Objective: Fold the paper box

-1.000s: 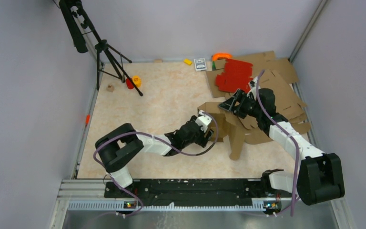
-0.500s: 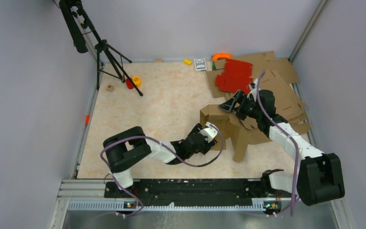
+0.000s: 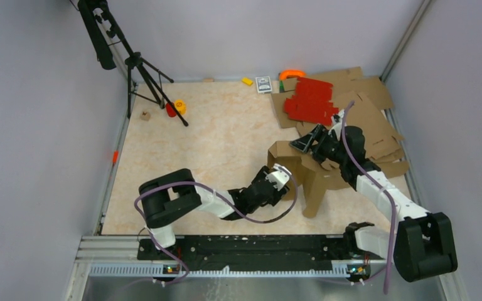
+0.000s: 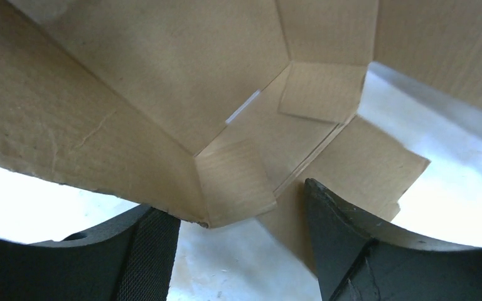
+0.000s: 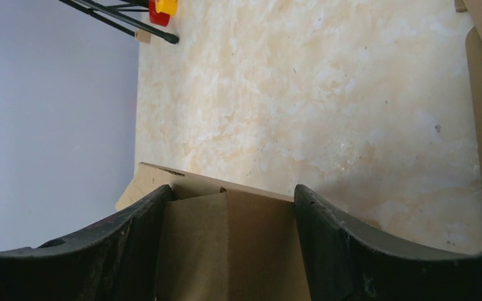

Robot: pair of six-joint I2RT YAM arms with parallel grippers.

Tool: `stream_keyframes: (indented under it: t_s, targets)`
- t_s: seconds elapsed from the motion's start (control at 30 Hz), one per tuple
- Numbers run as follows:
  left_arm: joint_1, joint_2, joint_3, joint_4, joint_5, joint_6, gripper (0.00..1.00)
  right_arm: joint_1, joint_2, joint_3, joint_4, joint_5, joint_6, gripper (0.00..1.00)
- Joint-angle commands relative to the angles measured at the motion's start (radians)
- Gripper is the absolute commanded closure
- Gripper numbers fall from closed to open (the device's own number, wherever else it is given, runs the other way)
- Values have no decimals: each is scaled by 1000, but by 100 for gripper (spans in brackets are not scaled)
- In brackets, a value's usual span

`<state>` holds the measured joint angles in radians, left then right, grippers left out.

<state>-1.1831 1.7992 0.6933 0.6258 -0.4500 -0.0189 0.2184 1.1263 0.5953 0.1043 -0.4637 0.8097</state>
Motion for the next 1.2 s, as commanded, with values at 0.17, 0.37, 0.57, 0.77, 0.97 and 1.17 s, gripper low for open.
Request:
stream_keyframes:
  t_s: [0.17, 0.37, 0.57, 0.77, 0.97, 1.17]
  targets:
    - [36, -82, -8, 73, 213, -171, 41, 2, -53, -58, 45, 28, 70, 34]
    - [76, -92, -38, 114, 299, -205, 44, 2, -50, -51, 49, 29, 71, 34]
    - [148, -121, -58, 138, 514, -234, 43, 2, -48, -42, 43, 29, 67, 35]
    - [233, -118, -62, 208, 716, -287, 42, 2, -50, -50, 46, 32, 72, 35]
    - [235, -117, -55, 209, 787, -290, 32, 1, -52, -49, 51, 38, 80, 36]
    - [233, -133, -44, 141, 783, -276, 32, 1, -51, -43, 46, 41, 78, 37]
